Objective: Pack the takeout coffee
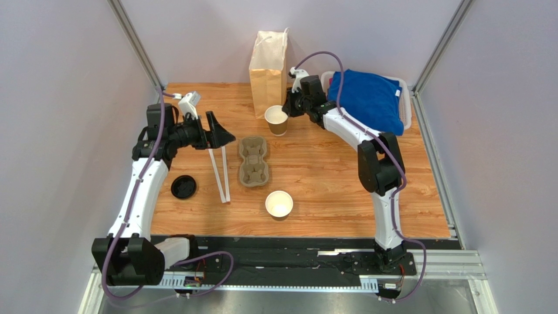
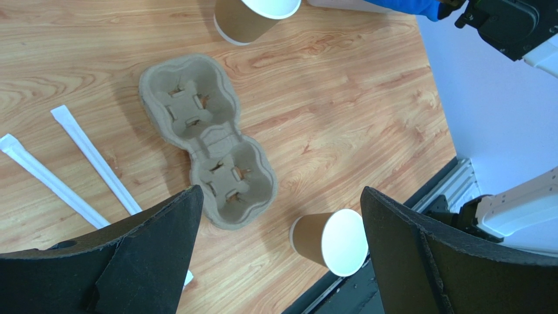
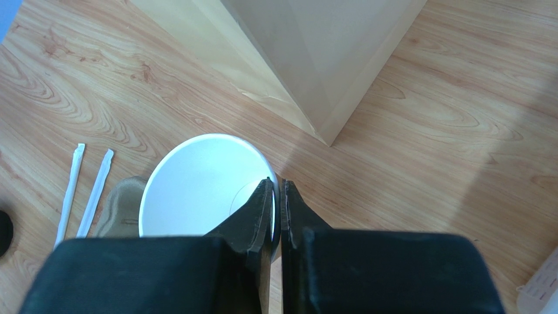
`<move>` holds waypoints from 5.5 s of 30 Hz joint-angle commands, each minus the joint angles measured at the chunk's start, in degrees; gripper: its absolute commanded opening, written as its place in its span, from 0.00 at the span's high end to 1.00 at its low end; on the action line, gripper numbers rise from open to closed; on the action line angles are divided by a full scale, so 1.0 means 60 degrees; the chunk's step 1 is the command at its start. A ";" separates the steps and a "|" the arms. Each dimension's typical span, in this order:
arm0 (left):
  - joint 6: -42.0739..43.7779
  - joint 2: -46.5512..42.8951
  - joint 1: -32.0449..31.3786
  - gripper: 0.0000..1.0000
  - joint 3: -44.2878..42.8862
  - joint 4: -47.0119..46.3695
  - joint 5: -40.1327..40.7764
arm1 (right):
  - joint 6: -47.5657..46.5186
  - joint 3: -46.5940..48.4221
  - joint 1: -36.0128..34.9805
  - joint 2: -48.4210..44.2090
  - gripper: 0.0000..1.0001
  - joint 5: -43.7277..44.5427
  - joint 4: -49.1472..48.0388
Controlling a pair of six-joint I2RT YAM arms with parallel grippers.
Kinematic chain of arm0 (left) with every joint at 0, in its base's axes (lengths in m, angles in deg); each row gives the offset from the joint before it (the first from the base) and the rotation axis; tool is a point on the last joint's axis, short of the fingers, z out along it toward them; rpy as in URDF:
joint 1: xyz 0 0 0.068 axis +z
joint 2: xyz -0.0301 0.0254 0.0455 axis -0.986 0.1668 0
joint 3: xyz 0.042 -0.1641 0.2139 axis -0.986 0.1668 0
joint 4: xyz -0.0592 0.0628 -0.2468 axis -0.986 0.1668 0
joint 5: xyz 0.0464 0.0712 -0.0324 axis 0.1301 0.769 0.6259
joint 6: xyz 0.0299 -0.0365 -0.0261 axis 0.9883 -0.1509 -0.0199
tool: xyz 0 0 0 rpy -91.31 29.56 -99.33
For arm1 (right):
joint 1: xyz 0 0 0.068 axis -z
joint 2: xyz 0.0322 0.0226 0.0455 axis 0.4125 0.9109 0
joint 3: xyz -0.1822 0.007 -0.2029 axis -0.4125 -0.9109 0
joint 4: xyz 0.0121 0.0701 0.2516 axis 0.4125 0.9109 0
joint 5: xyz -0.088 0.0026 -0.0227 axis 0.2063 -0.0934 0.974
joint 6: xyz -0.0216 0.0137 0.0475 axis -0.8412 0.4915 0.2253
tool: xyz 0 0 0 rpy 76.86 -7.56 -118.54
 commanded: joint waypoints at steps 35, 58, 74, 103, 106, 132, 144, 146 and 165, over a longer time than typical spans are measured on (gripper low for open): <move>0.5705 -0.0056 0.2411 0.01 -0.2084 0.4948 0.0411 | -0.3746 -0.0812 0.0005 -0.3975 0.19 -0.3013 0.5422; 0.9523 0.2056 0.3556 0.41 0.0521 0.4721 0.3209 | -0.3369 -0.2541 -0.2970 -0.4006 0.33 -0.0860 0.7712; 0.9157 0.2701 0.3218 0.36 0.0946 0.3943 0.3195 | -0.3149 -0.2731 -0.3585 -0.3259 0.51 -0.0744 0.7625; 0.9274 0.3330 0.3057 0.46 0.1327 0.3299 0.3019 | -0.3954 -0.3625 -0.2516 -0.4240 0.99 0.0179 0.7961; 0.9215 0.3477 0.2984 0.46 0.1342 0.3226 0.2946 | -0.3940 -0.3508 -0.2472 -0.4269 0.96 0.0121 0.8064; 0.9083 0.3653 0.2588 0.54 0.1517 0.2962 0.2945 | -0.3662 -0.1985 -0.2428 -0.4709 0.58 -0.0217 0.8840; 0.8995 0.3463 0.2559 0.62 0.1503 0.2932 0.2990 | -0.3750 -0.0726 -0.2413 -0.4417 0.56 -0.0201 0.8957; 0.9025 0.3200 0.2486 0.62 0.1459 0.3034 0.3004 | -0.3750 -0.0623 -0.2428 -0.4372 0.56 -0.0231 0.8987; 0.8937 0.3989 0.2412 0.63 0.1415 0.2742 0.3165 | -0.3047 0.0432 -0.2457 -0.3699 0.55 -0.1314 0.8884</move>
